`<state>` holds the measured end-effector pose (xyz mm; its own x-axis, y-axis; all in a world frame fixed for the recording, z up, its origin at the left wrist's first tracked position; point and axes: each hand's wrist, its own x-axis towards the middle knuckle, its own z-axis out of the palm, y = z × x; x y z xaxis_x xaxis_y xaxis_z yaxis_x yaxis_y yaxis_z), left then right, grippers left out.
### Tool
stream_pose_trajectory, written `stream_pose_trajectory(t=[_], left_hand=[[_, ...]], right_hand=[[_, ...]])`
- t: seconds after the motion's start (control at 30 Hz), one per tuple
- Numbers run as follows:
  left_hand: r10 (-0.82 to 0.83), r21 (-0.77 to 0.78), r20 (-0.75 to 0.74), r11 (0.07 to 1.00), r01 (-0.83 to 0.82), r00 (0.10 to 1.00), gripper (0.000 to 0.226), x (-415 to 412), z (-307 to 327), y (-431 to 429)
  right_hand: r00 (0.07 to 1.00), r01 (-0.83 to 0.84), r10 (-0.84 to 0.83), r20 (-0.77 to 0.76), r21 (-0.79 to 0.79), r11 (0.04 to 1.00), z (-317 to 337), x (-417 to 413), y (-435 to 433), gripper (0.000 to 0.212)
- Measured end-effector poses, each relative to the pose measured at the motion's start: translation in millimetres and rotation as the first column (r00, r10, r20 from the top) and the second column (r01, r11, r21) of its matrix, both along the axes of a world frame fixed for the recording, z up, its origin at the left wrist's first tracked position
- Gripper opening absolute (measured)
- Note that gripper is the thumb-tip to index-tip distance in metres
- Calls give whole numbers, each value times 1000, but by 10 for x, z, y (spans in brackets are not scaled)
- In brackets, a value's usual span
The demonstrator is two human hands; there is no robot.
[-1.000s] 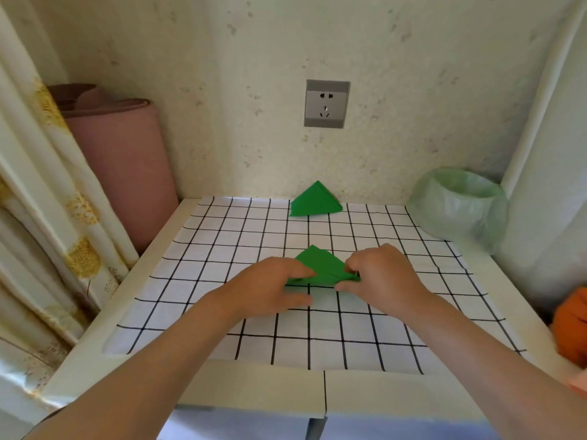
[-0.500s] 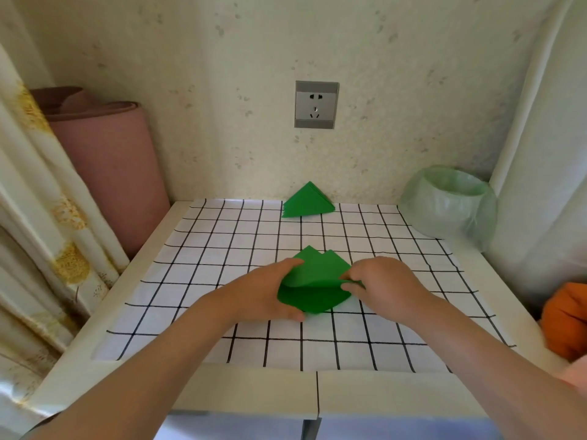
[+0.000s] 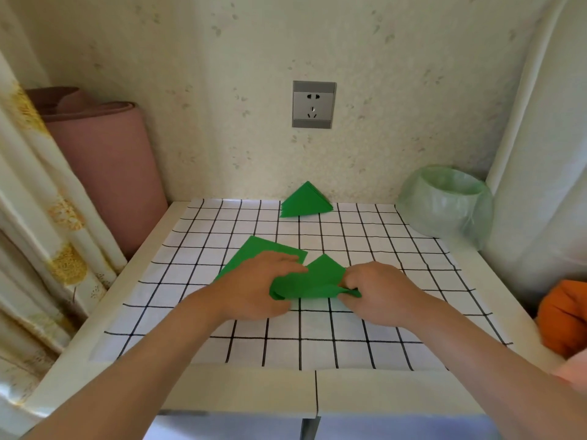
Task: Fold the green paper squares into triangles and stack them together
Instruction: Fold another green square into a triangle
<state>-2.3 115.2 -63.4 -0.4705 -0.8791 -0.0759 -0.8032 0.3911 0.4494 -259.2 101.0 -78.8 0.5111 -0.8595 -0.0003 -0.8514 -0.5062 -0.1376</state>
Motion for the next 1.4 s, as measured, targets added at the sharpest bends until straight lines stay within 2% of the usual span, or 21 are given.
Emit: stream_pose_trajectory(t=[0.07, 0.13, 0.23, 0.27, 0.3, 0.4, 0.57, 0.63, 0.73, 0.97, 1.07, 1.17, 1.23, 1.33, 1.4], left_hand=[[-9, 46, -72, 999, 13, 997, 50, -148, -54, 45], [-16, 58, -136, 998, 25, 991, 18, -254, -132, 38], [-14, 95, -174, 995, 31, 985, 28, -301, -191, 5], [-20, 114, -176, 993, 41, 984, 27, -296, -196, -8], [-32, 130, -175, 990, 55, 984, 25, -293, -193, -13], [-63, 152, -161, 984, 88, 985, 15, -290, -178, -30], [-90, 158, -156, 981, 114, 984, 17, -273, -158, -41], [-79, 145, -162, 984, 102, 984, 25, -281, -163, -35], [-76, 104, -184, 990, 96, 980, 33, -311, -192, -12], [65, 35, -283, 998, -57, 957, 15, -342, -260, -54], [149, 32, -327, 989, -146, 933, 18, -338, -248, -77], [199, 91, -396, 980, -178, 896, 21, -325, -226, -121], [234, 142, -457, 972, -190, 858, 20, -328, -210, -133], [259, 126, -526, 966, -226, 810, 15, -348, -182, -130], [287, 133, -570, 957, -258, 770, 8, -362, -172, -141]], right_hand=[[999, 13, -16, 49, 71, 997, 20, 9, -5, 33], [993, 30, -53, 101, 214, 976, 54, 3, -15, 39], [948, 47, -189, 257, 474, 880, 161, -21, -64, 50], [920, 63, -248, 305, 508, 859, 185, -28, -89, 50], [900, 81, -279, 336, 498, 863, 186, -26, -118, 44], [922, 177, -245, 299, 238, 955, 65, 13, -216, 23], [966, 194, -208, 152, 103, 976, -187, 192, -336, 48], [978, 195, -198, 73, 43, 980, -203, 262, -363, 49], [976, 191, -194, 95, 37, 981, -202, 288, -379, 41], [955, 146, -156, 251, 58, 988, -206, 270, -365, 17], [869, 136, -197, 453, 164, 977, -167, 275, -364, 13], [747, 127, -292, 597, 304, 944, -77, 288, -342, 25], [670, 102, -345, 657, 379, 920, -24, 291, -312, 33], [563, 108, -417, 713, 437, 893, 99, 294, -260, 20], [518, 104, -473, 713, 496, 862, 182, 283, -213, 24]])
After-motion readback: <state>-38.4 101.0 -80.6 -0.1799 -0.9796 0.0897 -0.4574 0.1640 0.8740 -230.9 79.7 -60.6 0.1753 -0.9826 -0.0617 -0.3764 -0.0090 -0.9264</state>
